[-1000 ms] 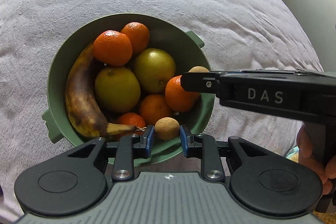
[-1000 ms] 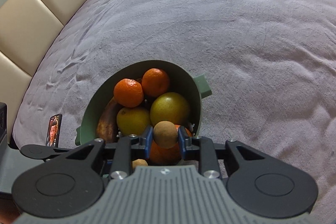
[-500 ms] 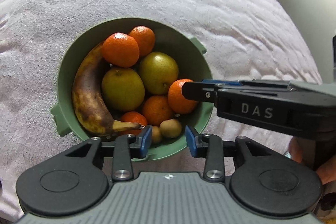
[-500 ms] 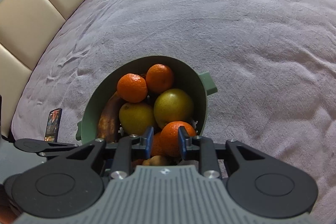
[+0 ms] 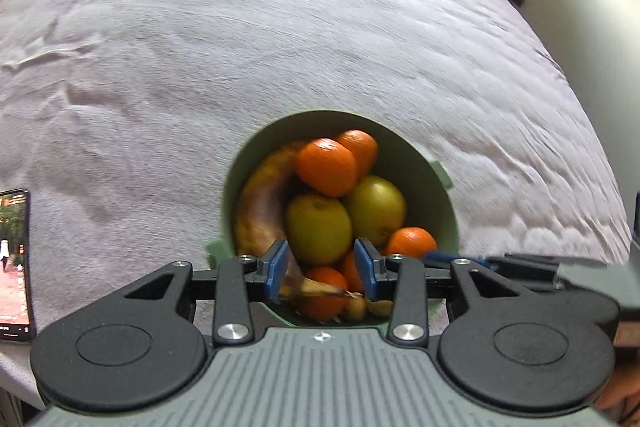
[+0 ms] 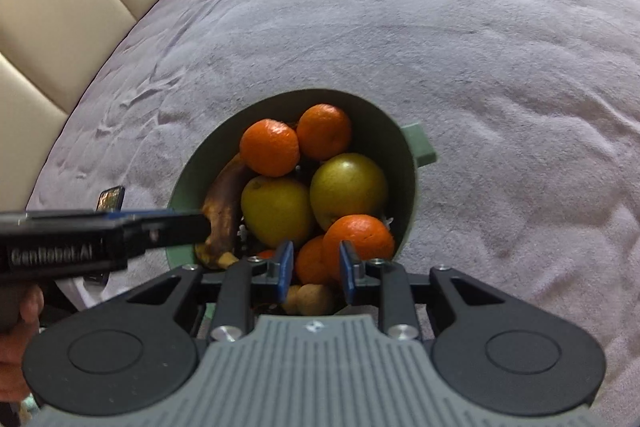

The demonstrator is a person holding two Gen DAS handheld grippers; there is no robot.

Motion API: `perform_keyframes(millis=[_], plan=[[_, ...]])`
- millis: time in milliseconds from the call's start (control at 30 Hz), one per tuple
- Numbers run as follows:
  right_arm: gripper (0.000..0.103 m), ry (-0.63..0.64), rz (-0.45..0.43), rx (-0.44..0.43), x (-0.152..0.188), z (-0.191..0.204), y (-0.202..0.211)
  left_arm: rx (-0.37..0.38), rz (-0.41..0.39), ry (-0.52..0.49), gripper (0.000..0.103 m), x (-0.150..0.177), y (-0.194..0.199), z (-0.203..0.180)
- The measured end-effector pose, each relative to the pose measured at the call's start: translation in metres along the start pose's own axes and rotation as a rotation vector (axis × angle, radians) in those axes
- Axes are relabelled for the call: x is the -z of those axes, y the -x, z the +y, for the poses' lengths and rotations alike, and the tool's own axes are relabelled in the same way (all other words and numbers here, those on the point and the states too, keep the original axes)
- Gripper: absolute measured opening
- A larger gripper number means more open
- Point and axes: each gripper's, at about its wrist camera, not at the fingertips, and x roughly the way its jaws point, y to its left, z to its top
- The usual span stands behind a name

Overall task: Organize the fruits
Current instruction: 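Lower both small tan fruits into the colander and open both tools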

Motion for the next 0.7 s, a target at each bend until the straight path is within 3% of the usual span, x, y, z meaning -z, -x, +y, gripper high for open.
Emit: perform_keyframes(millis=[300,533,700], plan=[[0.023,-0.039,0.020,-0.051,0.003,0.003,-0.020,-0.007,0.018,0.014,0.045,0.002,-0.009,0.006],[0.023,0.012,0.029,-0.011,0.005,0.012,-0.032,-0.015,0.024,0.023,0.045,0.003,-0.011,0.007],[0.029,-0.027,0.023,-0.038,0.004,0.006,-0.030,-0.009,0.026,0.015,0.046,0.003,-0.011,0.004]])
